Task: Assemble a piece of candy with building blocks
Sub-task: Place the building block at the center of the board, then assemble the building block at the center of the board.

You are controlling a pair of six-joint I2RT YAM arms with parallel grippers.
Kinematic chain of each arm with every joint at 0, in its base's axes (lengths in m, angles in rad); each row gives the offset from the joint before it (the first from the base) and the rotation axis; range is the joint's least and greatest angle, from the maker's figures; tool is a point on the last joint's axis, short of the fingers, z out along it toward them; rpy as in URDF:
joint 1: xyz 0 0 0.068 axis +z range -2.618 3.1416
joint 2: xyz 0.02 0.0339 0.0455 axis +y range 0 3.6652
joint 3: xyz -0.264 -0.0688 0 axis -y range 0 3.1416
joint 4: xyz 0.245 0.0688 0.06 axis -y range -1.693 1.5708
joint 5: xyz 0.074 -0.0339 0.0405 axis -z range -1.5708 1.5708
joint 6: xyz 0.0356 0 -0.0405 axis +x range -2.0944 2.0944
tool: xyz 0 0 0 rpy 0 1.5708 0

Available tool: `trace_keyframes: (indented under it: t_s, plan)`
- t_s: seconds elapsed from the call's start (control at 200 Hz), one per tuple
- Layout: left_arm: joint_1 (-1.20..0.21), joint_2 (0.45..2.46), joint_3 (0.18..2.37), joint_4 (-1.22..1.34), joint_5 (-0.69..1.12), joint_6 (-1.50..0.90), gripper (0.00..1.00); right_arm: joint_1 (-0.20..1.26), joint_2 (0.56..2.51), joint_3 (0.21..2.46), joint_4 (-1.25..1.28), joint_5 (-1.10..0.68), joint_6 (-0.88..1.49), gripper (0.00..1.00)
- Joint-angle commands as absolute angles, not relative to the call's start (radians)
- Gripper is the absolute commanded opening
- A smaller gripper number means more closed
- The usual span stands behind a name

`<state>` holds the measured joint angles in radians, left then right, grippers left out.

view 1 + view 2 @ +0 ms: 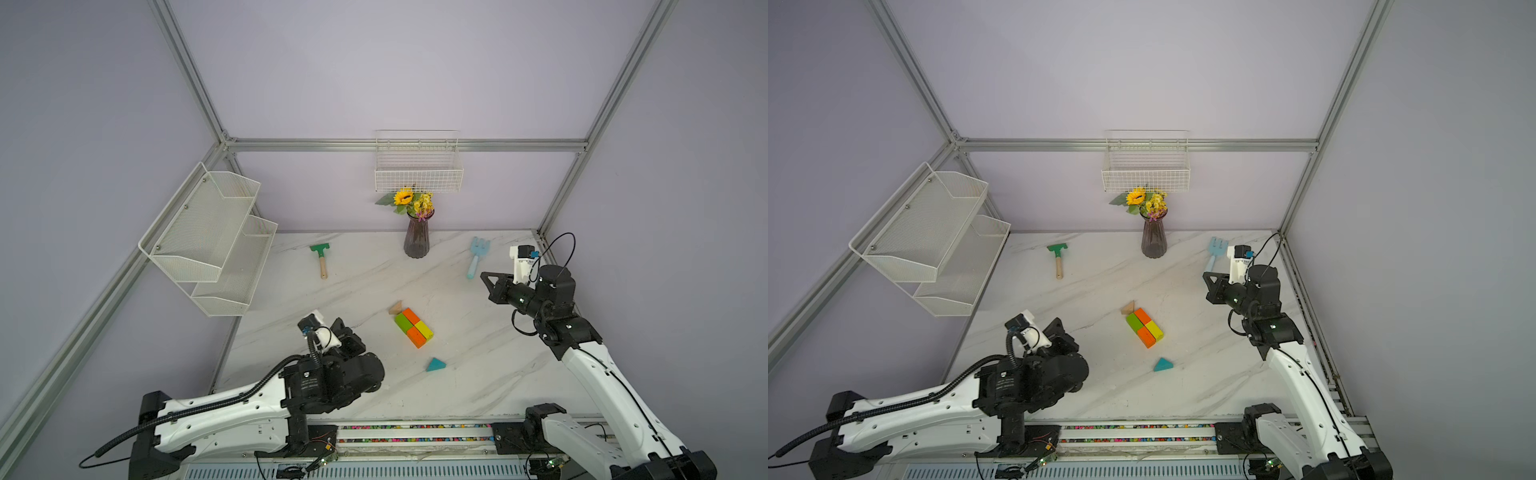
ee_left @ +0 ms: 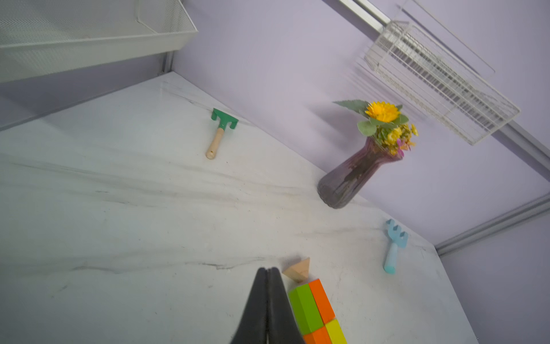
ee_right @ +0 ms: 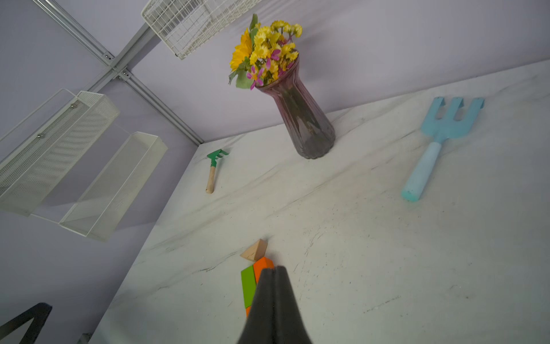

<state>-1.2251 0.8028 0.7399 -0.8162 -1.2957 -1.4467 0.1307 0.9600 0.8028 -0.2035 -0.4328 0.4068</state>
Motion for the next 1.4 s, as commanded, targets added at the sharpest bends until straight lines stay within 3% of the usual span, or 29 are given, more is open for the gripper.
trace_keyframes:
  t_s: [0.0, 0.14, 0.315, 0.44, 0.61, 0.945, 1.395]
  plan:
    - [-1.164, 0.651, 0.614, -0.612, -1.348, -1.22, 0.0, 0.129, 0.912, 0.734, -0.246, -0.539, 0.476, 0.0]
    - [-1.079, 0.532, 0.453, -0.212, -1.231, -0.821, 0.0, 0.135, 0.91, 0.722, -0.425, -0.557, 0.427, 0.0]
    - [-0.962, 0.627, 0.461, -0.177, -1.122, -0.798, 0.0, 0.172, 0.97, 0.688, -0.497, -0.618, 0.418, 0.0]
    - [-0.9, 0.791, 0.563, -0.186, -1.036, -0.716, 0.0, 0.327, 1.068, 0.678, -0.507, -0.546, 0.423, 0.0]
    - [-0.839, 0.906, 0.662, -0.236, -1.008, -0.702, 0.0, 0.461, 1.149, 0.66, -0.506, -0.499, 0.429, 0.0]
    - [-0.698, 0.833, 0.571, -0.16, -0.848, -0.814, 0.0, 0.653, 1.297, 0.648, -0.474, -0.4, 0.476, 0.0]
    - [-0.683, 0.836, 0.577, -0.187, -0.83, -0.827, 0.0, 0.692, 1.394, 0.644, -0.417, -0.307, 0.537, 0.0]
